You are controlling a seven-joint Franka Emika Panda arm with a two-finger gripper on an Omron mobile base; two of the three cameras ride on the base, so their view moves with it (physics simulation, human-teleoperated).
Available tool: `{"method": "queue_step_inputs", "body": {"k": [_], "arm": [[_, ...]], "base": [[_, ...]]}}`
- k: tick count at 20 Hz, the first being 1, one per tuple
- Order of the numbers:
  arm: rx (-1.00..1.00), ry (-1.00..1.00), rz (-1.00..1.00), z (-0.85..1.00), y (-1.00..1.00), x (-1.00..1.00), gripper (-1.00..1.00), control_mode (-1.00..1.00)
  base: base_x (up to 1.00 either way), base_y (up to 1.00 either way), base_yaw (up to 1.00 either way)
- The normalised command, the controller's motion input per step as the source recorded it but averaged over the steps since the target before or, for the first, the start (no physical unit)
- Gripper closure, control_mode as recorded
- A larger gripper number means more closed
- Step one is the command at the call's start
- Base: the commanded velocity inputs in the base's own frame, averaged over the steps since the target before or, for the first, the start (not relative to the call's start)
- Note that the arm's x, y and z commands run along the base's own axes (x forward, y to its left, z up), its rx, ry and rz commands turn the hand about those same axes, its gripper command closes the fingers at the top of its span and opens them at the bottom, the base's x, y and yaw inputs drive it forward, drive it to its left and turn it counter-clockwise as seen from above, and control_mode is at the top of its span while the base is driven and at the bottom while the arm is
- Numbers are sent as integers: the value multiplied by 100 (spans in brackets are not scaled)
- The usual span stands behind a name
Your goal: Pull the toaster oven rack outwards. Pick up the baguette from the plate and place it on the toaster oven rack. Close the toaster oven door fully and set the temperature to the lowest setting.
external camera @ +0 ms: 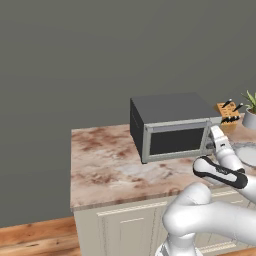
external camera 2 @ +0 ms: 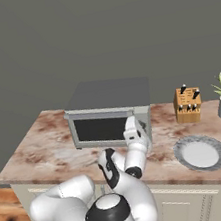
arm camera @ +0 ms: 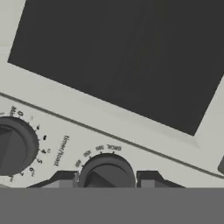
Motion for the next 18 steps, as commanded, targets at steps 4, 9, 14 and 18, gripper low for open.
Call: {"method": "queue_step_inputs", "body": {"k": [4,9,14,18], "arm": [[-23,0,0,-7,-6,0,100,-100],[-15,0,0,-2,-1,0,100,-100],[-6,0,0,0,0,0,100,-100],[-7,0,0,1,0,-3,-100,-100]], "base": [[0,0,0],[0,0,0],[0,0,0],[0,0,0]]}}
